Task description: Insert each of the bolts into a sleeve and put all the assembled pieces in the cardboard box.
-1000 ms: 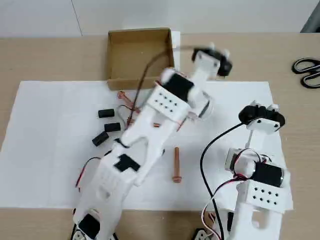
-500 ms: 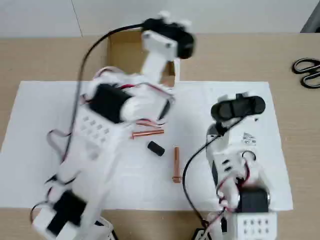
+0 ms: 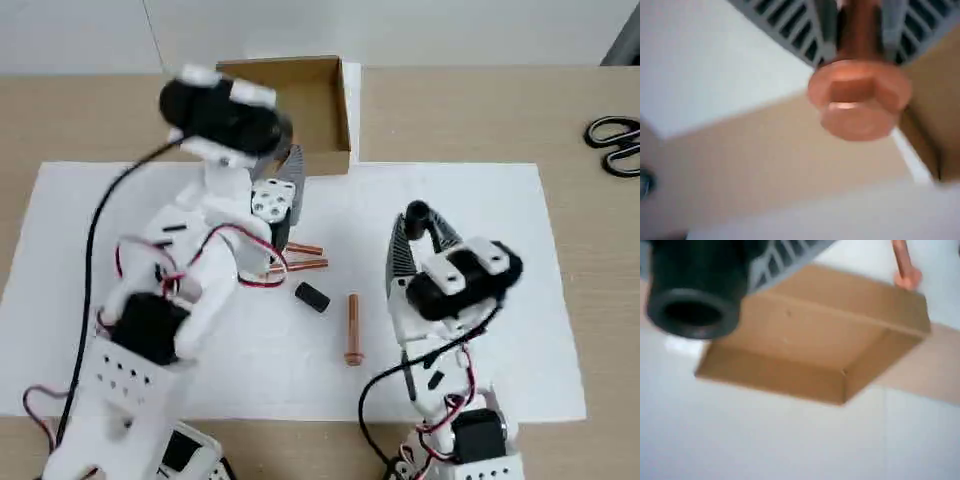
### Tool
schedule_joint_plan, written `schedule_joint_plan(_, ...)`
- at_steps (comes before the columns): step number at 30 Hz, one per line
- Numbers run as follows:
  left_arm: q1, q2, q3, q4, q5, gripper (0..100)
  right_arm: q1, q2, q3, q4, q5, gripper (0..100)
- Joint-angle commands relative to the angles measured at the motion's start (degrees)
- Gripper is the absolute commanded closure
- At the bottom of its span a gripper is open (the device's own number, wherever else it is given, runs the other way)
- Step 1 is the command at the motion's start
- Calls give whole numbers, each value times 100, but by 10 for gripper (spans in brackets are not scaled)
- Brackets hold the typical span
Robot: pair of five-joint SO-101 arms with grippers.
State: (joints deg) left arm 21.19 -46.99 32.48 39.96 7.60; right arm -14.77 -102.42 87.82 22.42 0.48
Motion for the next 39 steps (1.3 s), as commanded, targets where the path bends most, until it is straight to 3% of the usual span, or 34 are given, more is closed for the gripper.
schedule_joint_plan(1, 35, -862, 1059, -2611, -44, 994, -321, -48, 167, -418, -9, 994)
schedule_joint_plan(3, 193, -1152, 1516, -3200, -44, 994, -602, -48, 352, -462, -9, 994)
schedule_joint_plan(5, 378, -1415, 1763, -3200, -44, 994, -822, -48, 510, -470, -9, 994)
schedule_joint_plan(9, 765, -1846, 1851, -2602, 273, 994, -998, -48, 756, -1007, -9, 994)
schedule_joint_plan(17, 958, -1881, 1859, -1574, 2022, 994, -1059, -48, 870, -1824, 527, 994)
schedule_joint_plan(23, 949, -1697, 1815, -1609, 2031, 994, -1068, -48, 870, -1824, 554, 994)
schedule_joint_plan(27, 932, -1679, 1789, -2180, 1952, 994, -1086, -40, 870, -1780, 554, 994)
schedule_joint_plan(33, 958, -1600, 1930, -2778, 1644, 994, -1560, -4, 870, -1666, 563, 994)
schedule_joint_plan(39, 949, -1284, 1956, -2813, 1644, 994, -1798, -40, 870, -1218, 563, 994)
